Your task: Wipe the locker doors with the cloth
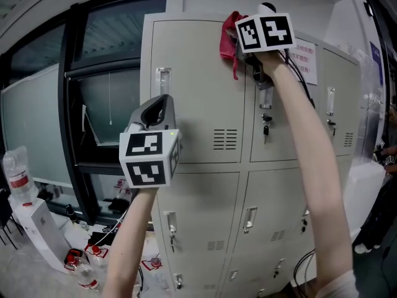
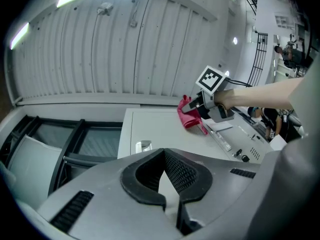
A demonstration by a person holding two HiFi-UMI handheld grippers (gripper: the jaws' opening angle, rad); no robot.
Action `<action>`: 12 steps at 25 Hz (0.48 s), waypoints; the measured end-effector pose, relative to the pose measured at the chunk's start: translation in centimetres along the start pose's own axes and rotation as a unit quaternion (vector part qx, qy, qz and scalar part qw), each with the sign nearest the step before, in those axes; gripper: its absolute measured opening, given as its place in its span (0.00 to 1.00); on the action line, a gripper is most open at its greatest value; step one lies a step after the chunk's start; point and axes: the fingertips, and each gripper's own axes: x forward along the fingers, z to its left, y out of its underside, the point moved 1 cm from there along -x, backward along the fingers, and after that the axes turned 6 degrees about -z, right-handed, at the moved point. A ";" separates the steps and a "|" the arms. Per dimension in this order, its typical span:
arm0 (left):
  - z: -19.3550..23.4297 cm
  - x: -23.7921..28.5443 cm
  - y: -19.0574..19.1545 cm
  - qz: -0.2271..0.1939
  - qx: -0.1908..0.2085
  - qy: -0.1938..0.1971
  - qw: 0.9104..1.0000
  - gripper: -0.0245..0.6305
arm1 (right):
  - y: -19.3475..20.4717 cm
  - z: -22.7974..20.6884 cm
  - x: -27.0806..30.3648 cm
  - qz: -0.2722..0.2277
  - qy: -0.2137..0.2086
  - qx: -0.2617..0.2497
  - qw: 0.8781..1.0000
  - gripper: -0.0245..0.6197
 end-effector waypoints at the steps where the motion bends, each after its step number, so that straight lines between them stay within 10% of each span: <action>1: 0.2 -0.2 0.0 0.000 -0.002 -0.001 1.000 0.06 | -0.6 1.1 0.3 -0.007 -0.011 0.005 1.000 0.08; 12: 2.3 -2.6 0.4 0.008 0.000 -0.003 1.000 0.06 | -2.5 14.8 3.0 -0.041 -0.150 0.062 0.986 0.08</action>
